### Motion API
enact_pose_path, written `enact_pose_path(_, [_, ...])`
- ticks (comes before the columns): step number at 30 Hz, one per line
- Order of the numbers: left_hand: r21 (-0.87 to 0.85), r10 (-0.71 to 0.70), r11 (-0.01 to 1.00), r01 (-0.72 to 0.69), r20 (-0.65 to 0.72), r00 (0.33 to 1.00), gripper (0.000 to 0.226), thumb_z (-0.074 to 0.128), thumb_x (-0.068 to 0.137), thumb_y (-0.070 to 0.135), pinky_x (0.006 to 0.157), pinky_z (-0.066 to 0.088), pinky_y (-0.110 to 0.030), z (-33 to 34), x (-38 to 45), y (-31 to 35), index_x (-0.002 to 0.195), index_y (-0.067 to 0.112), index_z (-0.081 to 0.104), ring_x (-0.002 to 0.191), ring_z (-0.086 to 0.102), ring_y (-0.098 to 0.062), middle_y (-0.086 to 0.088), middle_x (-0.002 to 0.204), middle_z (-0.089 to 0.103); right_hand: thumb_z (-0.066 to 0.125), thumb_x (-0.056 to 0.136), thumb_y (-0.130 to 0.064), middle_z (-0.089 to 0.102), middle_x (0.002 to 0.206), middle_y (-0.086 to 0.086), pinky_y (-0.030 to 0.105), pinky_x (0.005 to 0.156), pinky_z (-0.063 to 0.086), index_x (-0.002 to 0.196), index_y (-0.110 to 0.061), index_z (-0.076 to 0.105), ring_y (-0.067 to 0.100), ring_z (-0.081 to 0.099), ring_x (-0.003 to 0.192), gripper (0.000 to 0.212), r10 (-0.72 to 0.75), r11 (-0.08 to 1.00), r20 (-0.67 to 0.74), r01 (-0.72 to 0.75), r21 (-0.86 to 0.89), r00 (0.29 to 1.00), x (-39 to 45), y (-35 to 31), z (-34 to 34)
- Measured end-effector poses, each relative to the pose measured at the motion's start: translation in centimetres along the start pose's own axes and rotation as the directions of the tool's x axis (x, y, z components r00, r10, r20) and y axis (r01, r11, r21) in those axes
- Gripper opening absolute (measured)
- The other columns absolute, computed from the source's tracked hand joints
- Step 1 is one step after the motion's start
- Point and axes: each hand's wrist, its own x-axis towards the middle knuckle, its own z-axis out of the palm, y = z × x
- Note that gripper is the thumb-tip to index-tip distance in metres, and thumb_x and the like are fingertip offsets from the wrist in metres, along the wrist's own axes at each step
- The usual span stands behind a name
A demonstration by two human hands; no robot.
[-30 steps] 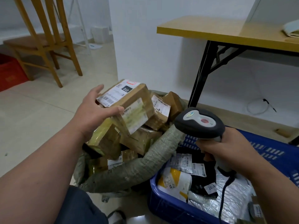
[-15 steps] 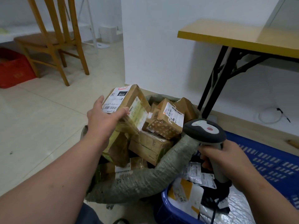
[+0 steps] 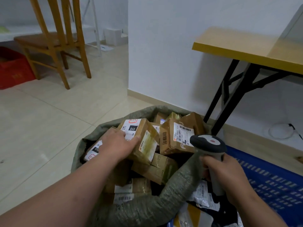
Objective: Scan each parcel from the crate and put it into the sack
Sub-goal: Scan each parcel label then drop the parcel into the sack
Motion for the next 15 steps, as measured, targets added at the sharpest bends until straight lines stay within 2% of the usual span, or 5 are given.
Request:
enact_pose_path(2, [-0.056, -0.027, 0.998, 0.028, 0.031, 0.999, 0.075, 0.04, 0.083, 0.076, 0.1, 0.043, -0.041, -0.2, 0.8, -0.5, 0.129, 0.021, 0.061, 0.121, 0.05, -0.03, -0.009, 0.134, 0.054, 0.071, 0.081, -0.024, 0.071, 0.075, 0.007, 0.032, 0.056, 0.05, 0.087, -0.018, 0.065, 0.022, 0.068, 0.07, 0.01, -0.02, 1.0, -0.028, 0.021, 0.014, 0.999, 0.8, -0.3, 0.5])
enact_pose_path(6, [-0.393, -0.15, 0.909, 0.139, 0.001, 0.989, 0.043, 0.046, 0.092, 0.06, 0.095, 0.048, -0.045, -1.6, 3.0, -1.9, 0.093, 0.024, 0.069, 0.102, 0.059, -0.03, -0.011, 0.116, 0.066, 0.071, 0.081, -0.029, 0.064, 0.09, 0.002, 0.033, 0.06, 0.047, 0.089, -0.026, 0.06, 0.023, 0.061, 0.082, 0.014, -0.006, 0.999, -0.098, 0.009, 0.031, 0.995, 3.0, -0.8, 0.9])
enact_pose_path(10, [-0.36, -0.319, 0.894, 0.267, -0.094, 0.943, 0.049, 0.05, 0.085, 0.06, 0.101, 0.043, -0.048, -2.7, 5.5, -4.2, 0.123, 0.032, 0.064, 0.12, 0.048, -0.037, -0.011, 0.131, 0.056, 0.075, 0.076, -0.037, 0.064, 0.095, 0.006, 0.05, 0.079, 0.056, 0.084, -0.026, 0.06, 0.029, 0.061, 0.089, 0.021, 0.09, 0.994, -0.166, -0.08, 0.07, 0.982, 6.0, -0.6, 1.3])
enact_pose_path(13, [-0.249, -0.415, 0.887, 0.388, -0.064, 0.908, 0.054, 0.053, 0.087, 0.059, 0.108, 0.036, -0.046, -3.3, 6.7, -7.0, 0.133, 0.033, 0.057, 0.128, 0.04, -0.042, -0.018, 0.141, 0.046, 0.077, 0.074, -0.036, 0.066, 0.099, 0.007, 0.039, 0.072, 0.053, 0.089, -0.024, 0.062, 0.029, 0.063, 0.09, 0.025, 0.186, 0.971, -0.123, -0.164, 0.174, 0.975, 7.8, -0.4, 2.1])
enact_pose_path(15, [-0.202, -0.439, 0.876, 0.438, 0.043, 0.897, 0.051, 0.056, 0.089, 0.054, 0.108, 0.038, -0.043, -3.0, 6.9, -9.3, 0.129, 0.023, 0.062, 0.125, 0.046, -0.042, -0.021, 0.138, 0.051, 0.078, 0.073, -0.035, 0.067, 0.096, 0.01, 0.034, 0.063, 0.049, 0.095, -0.015, 0.064, 0.03, 0.064, 0.086, 0.032, 0.276, 0.939, -0.081, -0.251, 0.234, 0.958, 8.6, 0.1, 2.6])
